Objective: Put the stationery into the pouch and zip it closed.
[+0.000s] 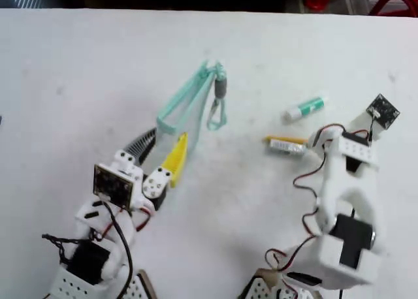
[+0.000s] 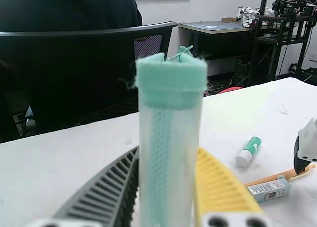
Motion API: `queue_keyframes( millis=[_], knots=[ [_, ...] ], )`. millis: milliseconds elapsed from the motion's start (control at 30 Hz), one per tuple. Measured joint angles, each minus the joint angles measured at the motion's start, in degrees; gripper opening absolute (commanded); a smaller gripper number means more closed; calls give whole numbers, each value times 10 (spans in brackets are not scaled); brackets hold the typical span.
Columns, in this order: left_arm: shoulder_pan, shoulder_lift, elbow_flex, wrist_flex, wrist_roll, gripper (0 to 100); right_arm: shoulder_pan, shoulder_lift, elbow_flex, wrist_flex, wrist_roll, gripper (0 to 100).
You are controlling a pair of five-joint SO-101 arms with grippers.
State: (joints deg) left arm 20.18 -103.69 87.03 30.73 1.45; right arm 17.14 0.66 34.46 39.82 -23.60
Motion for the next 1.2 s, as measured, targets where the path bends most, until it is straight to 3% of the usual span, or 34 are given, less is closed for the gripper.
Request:
queue_keyframes(
  millis=[333,800,1033,1200],
  knots=[
    [0,0,0,0,0,155,0,67,-117,64,-18,261],
    [0,0,0,0,0,155,-17,137,-160,40,-26,255],
    [0,0,0,0,0,155,-14,198,-217,60,-25,12],
    [0,0,0,0,0,155,-7,223,-261,103,-25,16]
  ],
)
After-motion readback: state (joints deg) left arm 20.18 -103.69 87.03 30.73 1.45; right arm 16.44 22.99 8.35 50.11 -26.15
